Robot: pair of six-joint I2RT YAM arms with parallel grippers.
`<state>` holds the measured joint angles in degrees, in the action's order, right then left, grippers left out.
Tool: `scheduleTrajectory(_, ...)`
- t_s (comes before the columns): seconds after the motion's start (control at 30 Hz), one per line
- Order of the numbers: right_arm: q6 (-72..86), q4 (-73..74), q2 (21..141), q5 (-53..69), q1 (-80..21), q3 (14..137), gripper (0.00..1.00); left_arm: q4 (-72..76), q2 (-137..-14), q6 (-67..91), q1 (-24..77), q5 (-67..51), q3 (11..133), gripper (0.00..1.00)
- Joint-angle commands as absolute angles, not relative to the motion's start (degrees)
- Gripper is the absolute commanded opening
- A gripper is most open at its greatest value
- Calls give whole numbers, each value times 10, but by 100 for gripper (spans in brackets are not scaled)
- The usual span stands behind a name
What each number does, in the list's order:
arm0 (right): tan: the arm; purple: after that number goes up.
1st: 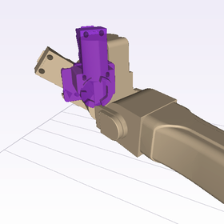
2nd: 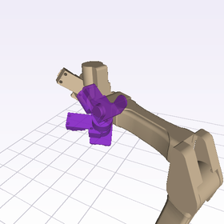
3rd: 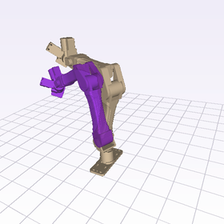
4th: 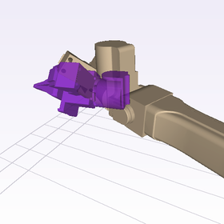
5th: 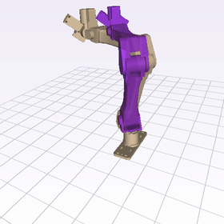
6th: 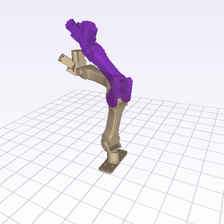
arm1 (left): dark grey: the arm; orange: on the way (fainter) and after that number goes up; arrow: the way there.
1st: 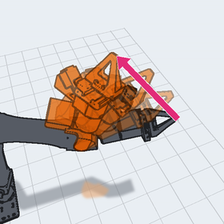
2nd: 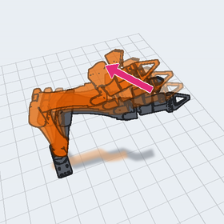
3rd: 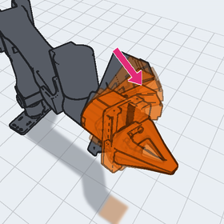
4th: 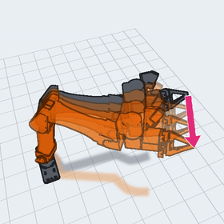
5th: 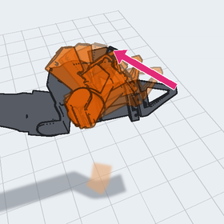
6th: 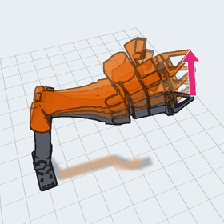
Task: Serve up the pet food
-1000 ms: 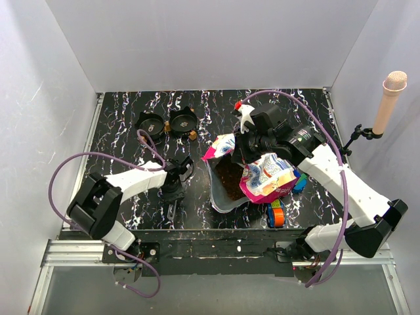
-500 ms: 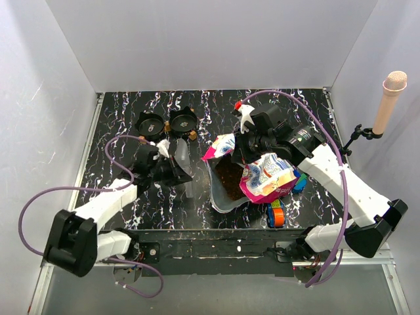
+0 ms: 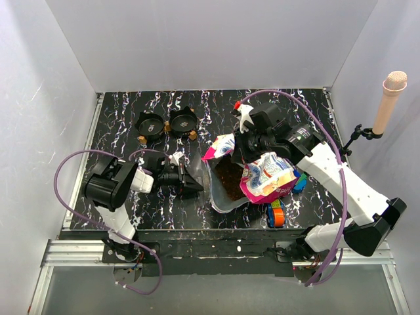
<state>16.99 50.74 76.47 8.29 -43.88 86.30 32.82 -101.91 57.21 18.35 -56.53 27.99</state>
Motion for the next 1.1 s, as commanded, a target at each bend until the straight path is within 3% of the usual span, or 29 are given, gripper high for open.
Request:
scheduleTrajectory(0.0, 182, 488, 751, 115, -439, 907, 1, 232, -1012, 500, 171, -554, 306, 0)
scheduleTrajectory(0.17, 181, 478, 740, 113, -439, 887, 1, 155, -962, 454, 157, -495, 294, 34)
scheduleTrajectory(0.43, 182, 471, 740, 125, -439, 885, 1, 43, -846, 434, 149, -432, 294, 57)
scheduleTrajectory(0.47, 182, 469, 740, 125, -439, 883, 1, 19, -804, 430, 150, -412, 294, 64)
scheduleTrajectory(0.6, 184, 465, 736, 129, -439, 877, 1, -143, -656, 434, 171, -261, 311, 76)
scheduleTrajectory(0.67, 185, 463, 732, 131, -439, 873, 1, -178, -599, 453, 229, -141, 323, 79)
scheduleTrajectory(0.7, 185, 462, 732, 132, -439, 871, 1, -218, -582, 468, 276, -51, 341, 85)
scheduleTrajectory(0.77, 187, 461, 729, 133, -439, 868, 1, -259, -569, 495, 380, 148, 363, 89)
scheduleTrajectory(1.07, 189, 466, 722, 132, -439, 862, 1, -193, -756, 512, 578, 350, 395, 90)
